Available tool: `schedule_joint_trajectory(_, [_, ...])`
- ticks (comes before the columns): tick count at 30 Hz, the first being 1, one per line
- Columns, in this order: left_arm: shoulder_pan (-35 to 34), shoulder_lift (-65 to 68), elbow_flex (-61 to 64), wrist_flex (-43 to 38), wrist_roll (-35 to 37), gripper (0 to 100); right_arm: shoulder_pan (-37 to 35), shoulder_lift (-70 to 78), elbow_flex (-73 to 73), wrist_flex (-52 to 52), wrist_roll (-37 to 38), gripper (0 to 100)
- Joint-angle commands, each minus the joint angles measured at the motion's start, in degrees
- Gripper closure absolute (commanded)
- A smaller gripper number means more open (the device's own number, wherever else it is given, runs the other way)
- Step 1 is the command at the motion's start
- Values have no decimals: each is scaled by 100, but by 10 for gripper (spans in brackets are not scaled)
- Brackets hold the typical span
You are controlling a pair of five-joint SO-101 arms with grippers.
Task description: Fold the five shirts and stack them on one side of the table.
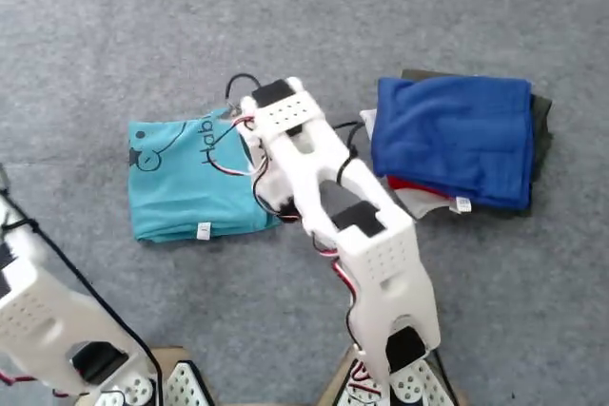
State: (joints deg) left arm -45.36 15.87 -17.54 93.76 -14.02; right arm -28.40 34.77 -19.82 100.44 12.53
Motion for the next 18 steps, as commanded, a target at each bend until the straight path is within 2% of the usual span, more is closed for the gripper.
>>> schedule_joint_trajectory(1, [734, -149, -92, -545, 44, 970, 62, -1015, -330, 53, -62, 985])
schedule_joint_trajectory(6, [1613, -79, -409, -765, 527, 970, -325, -1473, -400, 0, -97, 984])
schedule_joint_trajectory(11, [2334, 580, -233, -1574, 800, 970, -1002, -1095, -374, -431, -352, 984])
schedule_joint_trajectory(13, [2404, 923, -171, -1899, 782, 968, -1029, -804, -347, -589, -554, 984])
schedule_joint_trajectory(18, [2598, 1741, -189, -2136, 747, 969, -686, 180, -347, -615, -826, 984])
